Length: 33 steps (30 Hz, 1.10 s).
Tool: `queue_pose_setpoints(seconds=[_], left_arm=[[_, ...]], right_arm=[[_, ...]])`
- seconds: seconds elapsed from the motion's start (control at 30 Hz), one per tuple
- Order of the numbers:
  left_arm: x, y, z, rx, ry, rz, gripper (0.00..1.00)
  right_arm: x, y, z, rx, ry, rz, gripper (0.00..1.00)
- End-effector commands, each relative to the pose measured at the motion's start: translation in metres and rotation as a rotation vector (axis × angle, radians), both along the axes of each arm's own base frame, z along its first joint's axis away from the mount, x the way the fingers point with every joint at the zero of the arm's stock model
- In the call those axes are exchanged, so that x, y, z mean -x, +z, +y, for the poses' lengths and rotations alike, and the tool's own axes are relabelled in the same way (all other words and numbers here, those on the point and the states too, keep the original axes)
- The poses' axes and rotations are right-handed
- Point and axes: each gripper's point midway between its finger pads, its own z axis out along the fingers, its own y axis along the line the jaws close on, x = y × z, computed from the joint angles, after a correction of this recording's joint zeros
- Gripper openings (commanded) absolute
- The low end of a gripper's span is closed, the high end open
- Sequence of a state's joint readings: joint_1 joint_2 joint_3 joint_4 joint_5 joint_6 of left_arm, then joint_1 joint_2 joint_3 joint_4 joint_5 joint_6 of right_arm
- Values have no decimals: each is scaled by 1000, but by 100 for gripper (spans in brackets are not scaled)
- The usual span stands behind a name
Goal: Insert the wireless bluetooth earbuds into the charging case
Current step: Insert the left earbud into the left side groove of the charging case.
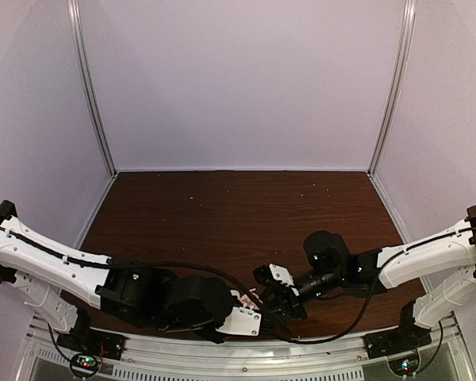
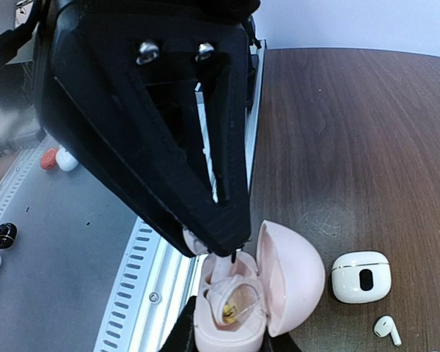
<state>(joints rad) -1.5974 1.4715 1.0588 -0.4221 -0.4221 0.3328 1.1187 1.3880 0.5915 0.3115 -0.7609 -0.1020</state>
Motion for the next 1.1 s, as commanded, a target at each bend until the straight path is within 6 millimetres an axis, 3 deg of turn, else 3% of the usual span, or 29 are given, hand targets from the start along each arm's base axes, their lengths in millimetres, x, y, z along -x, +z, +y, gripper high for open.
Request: queue_pose_setpoints(seconds=[0.0, 0.6, 0.93, 1.07], left_arm=[[8, 4, -8, 11, -61, -14, 11], [33, 2, 0, -46, -250, -124, 12], [27, 3, 4, -50, -227, -158, 21], [25, 10, 8, -29, -207, -162, 31]], right_arm=[[20, 48, 10, -197, 134, -28, 0], [40, 67, 8, -270, 229, 75, 0], [48, 64, 7, -263, 250, 90, 0], [47, 63, 6, -262, 238, 86, 0]])
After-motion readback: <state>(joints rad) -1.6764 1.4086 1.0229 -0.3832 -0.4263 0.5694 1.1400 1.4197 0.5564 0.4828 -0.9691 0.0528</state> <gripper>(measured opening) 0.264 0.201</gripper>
